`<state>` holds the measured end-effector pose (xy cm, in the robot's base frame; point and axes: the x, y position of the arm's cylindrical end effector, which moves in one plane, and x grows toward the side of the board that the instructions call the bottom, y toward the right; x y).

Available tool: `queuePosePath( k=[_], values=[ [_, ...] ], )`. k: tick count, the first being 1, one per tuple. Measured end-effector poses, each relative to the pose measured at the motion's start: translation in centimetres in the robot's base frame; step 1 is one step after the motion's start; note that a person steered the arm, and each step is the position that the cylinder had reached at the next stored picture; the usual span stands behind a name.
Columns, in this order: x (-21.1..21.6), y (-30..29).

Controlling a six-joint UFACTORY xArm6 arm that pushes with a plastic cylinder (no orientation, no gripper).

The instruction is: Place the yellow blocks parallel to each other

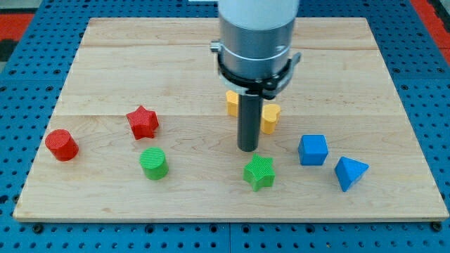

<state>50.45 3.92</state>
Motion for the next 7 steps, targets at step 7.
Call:
queuePosePath(
  k=[7],
  values=[
    [-8.5,0.5]
  ],
)
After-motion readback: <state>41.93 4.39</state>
